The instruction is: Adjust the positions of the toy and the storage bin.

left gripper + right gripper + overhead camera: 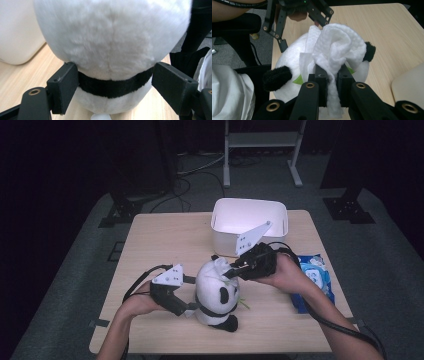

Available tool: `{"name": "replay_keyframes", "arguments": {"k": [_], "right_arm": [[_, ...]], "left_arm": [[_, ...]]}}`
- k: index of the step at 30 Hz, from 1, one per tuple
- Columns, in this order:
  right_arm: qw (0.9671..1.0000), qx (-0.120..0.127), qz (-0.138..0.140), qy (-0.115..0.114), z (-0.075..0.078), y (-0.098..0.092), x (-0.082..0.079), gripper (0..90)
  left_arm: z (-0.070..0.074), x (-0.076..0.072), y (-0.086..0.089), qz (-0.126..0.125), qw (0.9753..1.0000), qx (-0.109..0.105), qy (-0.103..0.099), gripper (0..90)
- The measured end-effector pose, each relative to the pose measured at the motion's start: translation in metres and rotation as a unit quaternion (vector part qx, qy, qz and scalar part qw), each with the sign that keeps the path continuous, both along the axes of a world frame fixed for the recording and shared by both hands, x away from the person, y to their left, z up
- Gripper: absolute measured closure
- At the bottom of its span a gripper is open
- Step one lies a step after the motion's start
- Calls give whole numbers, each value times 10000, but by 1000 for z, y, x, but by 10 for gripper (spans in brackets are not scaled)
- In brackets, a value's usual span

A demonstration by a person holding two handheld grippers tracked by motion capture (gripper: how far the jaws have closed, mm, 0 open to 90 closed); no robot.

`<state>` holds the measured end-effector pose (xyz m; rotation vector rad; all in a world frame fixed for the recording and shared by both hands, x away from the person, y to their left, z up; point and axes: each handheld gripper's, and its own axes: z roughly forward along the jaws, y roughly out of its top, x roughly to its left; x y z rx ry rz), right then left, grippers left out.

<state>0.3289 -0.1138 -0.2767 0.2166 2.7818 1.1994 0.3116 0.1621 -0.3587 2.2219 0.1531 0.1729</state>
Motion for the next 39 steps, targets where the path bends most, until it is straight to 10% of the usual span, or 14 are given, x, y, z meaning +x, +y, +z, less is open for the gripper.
{"name": "replay_keyframes", "arguments": {"k": [16, 20, 28, 39], "right_arm": [[10000, -35, 14, -72, 2, 4, 0, 815], [9999, -44, 61, -114, 4, 4, -2, 815], [9998, 39, 54, -190, 13, 4, -2, 815], [9997, -8, -123, -197, 12, 14, 15, 814]], "left_arm": [[47, -2, -12, -192, 9989, -354, -238, 166], [39, 6, -19, -54, 9995, -253, -156, 109], [18, 10, -15, -88, 9941, -1077, 110, 137], [20, 11, -15, 4, 9955, -932, 152, 137]]}}
